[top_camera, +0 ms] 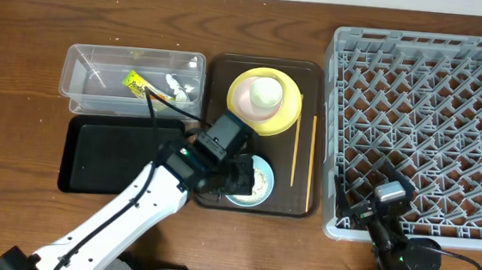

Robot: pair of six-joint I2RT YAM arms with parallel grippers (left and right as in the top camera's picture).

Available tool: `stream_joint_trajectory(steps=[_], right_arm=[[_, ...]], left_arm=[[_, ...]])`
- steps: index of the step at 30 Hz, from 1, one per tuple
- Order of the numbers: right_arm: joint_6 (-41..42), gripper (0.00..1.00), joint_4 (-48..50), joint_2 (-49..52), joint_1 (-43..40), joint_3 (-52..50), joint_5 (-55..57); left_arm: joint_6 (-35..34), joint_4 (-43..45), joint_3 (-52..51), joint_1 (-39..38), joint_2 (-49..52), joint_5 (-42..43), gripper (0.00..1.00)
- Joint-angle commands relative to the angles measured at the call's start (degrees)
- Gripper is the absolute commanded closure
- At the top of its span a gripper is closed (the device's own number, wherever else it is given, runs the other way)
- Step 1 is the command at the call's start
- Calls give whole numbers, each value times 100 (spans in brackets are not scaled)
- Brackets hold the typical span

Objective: Sort waste into correct bins and load items into the dishwasher rack
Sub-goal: 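Move the left gripper over the light-blue rice bowl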

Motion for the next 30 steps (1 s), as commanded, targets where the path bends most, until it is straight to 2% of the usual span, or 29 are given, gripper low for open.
stream_joint_trajectory(steps=[1, 6, 17, 24, 30], right_arm=[[7, 1, -20, -17, -4, -9, -9], [7, 1, -20, -20, -4, -9, -7], [7, 1, -20, -20, -4, -9, -7], [7, 1, -20, -20, -4, -9, -9], [7, 1, -20, -20, -4, -9, -7]], left_arm=[[-188, -11, 31, -199, 17, -647, 57], [-310, -11, 31, -400, 79, -909, 57], [-413, 136, 31, -551, 245, -918, 57], [-415, 140, 31, -551, 597, -916, 57], [-695, 203, 31, -553, 981, -804, 56]])
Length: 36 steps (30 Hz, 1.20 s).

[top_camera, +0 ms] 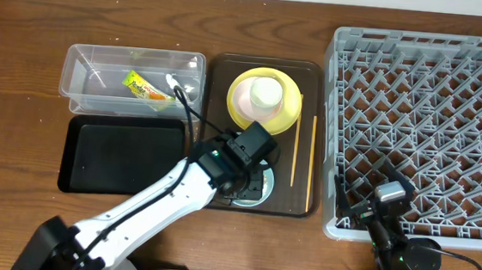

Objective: Sort waste into correct bins and load items into the dishwasher rack
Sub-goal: 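Move the left gripper over the light-blue rice bowl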

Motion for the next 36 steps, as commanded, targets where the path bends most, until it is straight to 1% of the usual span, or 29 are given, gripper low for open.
stream_joint_trajectory(steps=[1, 8, 12, 20, 26, 36], right_arm=[[7, 1, -20, -17, -4, -9, -9], [7, 1, -20, -20, -4, -9, -9], [7, 1, -20, -20, -4, -9, -9], [7, 1, -20, -17, -4, -9, -7], [7, 1, -20, -17, -4, -9, -9], [7, 1, -20, -17, -4, -9, -9]], left_arm=[[-188, 109, 31, -20, 195, 37, 57], [-186, 647, 31, -199, 391, 68, 57], [-186, 876, 31, -308, 407, -105, 57], [-186, 1137, 31, -595, 562, -155, 57], [-186, 1204, 31, -785, 704, -636, 57], [-186, 1331, 31, -807, 951, -632, 57]])
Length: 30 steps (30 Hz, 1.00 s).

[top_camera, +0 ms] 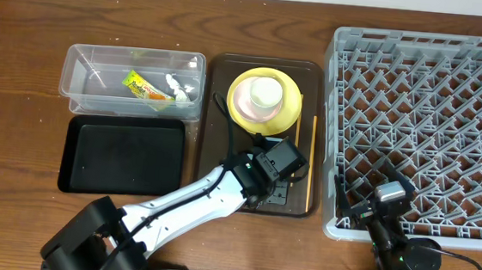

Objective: Sort waste into correct bins and load items into the dishwasher rack
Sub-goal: 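Move the left gripper over the light-blue rice bowl, then lower the left gripper and grip the rim of the rice bowl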

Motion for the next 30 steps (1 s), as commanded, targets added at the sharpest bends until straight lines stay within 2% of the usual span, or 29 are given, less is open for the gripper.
stream_joint_trajectory(steps=[1, 10, 11, 16, 21, 30], right_arm=[[7, 1, -20, -17, -4, -9, -9], [7, 1, -20, -20, -4, -9, -9], [7, 1, -20, -20, -4, -9, -9], [7, 1, -20, -20, -4, -9, -9], [7, 1, -20, -20, -4, -9, -7], [7, 1, -20, -17, -4, -9, -9]], left_arm=[[-28, 44, 31, -26, 212, -142, 57], [37, 15, 31, -22, 367, -496, 58], [37, 13, 31, -20, 356, -557, 62], [280, -2, 31, -20, 356, -824, 66], [295, -289, 31, -20, 356, -1311, 66], [295, -372, 31, -20, 356, -1342, 66]])
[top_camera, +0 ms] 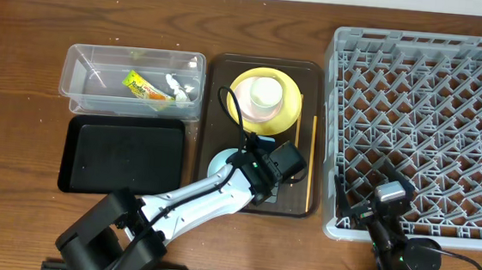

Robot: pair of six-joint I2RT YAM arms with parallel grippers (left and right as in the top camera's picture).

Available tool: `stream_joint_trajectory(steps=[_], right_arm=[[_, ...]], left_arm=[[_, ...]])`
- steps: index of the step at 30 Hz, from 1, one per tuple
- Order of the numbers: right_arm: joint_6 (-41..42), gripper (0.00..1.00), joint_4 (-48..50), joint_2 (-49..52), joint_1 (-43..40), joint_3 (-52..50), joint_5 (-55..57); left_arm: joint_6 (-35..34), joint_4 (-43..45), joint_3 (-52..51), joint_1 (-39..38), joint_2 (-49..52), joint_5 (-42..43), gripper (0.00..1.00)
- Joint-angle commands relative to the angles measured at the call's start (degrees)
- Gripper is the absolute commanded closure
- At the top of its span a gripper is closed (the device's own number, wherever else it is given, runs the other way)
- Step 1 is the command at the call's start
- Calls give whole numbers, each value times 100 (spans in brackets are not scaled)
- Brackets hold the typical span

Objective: Sort waste into correct bins and load items into the dishwasher rack
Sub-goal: 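Lower the left gripper and grip the rim of the rice bowl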

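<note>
My left gripper [283, 166] hangs low over the front right of the brown tray [216, 107], next to the two chopsticks [311, 158]. Its fingers are hidden under its own body. A light blue plate [221, 162] shows partly to the left of the arm, with most of it covered. The yellow plate [287, 114] at the tray's back carries a pink bowl and a pale cup [266, 94]. On the right is the grey dishwasher rack [427, 124], holding nothing. My right gripper [357, 211] rests at the rack's front left corner.
A clear plastic bin [85, 92] at the back left holds a yellow wrapper [141, 86] and white scraps. In front of that bin lies a bare black tray [123, 156]. The left arm's cable loops over the yellow plate's left rim.
The left gripper stays over the tray's front right. The light blue plate, hidden under the arm before, now shows to the left of the arm. The right arm is unchanged.
The left gripper was at the light blue plate's left edge, with food scraps visible on the plate. It then stood over the plate, then further right near the chopsticks, covering the plate. Now the plate shows further left on the tray than at first.
</note>
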Motion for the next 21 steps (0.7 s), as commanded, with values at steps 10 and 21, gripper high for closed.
stream_joint_trajectory(steps=[10, 21], right_arm=[[7, 1, -20, -20, -4, -9, -9], [7, 1, -20, -17, -4, -9, -9]], left_arm=[[94, 267, 31, -13, -22, -201, 65], [92, 323, 31, -13, -20, -199, 66]])
